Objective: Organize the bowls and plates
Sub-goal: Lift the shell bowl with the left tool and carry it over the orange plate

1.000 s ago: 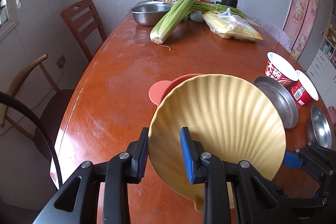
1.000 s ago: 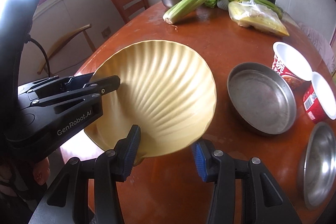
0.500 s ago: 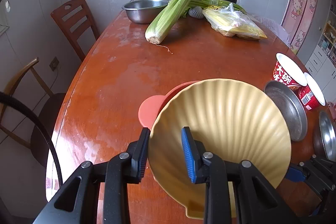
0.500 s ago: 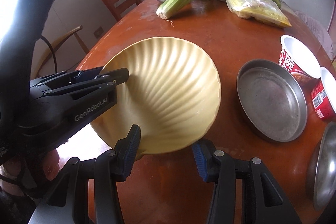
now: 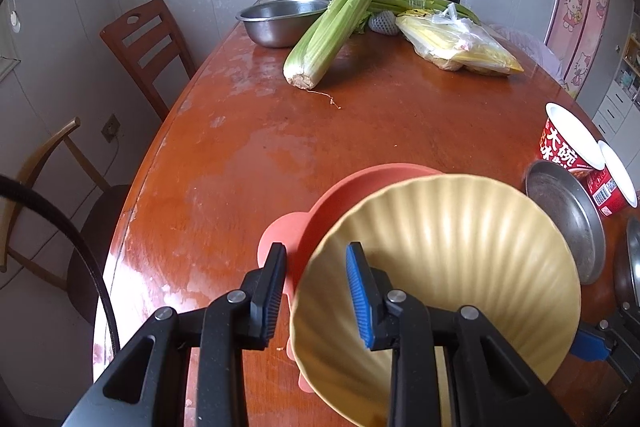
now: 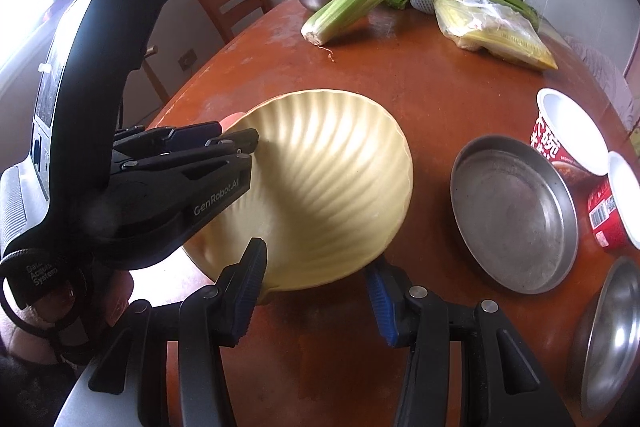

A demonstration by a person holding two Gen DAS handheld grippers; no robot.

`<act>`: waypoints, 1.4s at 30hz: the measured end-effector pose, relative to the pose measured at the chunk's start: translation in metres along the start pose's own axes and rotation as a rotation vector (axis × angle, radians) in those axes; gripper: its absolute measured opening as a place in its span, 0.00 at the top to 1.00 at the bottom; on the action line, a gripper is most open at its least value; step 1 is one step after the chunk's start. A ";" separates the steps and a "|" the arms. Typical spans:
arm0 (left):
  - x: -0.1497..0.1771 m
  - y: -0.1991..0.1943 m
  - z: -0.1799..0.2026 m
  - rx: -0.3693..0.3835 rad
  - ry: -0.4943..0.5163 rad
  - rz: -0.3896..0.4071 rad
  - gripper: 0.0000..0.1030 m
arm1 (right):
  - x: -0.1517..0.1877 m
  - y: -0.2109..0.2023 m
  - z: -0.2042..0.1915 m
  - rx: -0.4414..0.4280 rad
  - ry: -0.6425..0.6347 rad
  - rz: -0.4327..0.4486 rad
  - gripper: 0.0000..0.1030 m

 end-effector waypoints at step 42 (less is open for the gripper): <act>0.021 -0.005 -0.018 0.048 -0.068 -0.057 0.59 | -0.003 0.010 -0.003 0.073 -0.061 -0.011 0.43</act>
Point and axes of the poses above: each gripper's, at about its wrist camera, not at the fingertips, and y roughly the way its jaws point, z to its right, x to its underside, the point moved 7 cm from there along y, roughly the way its jaws point, and after that the axes turned 3 degrees about -y, right-handed, at the moved point
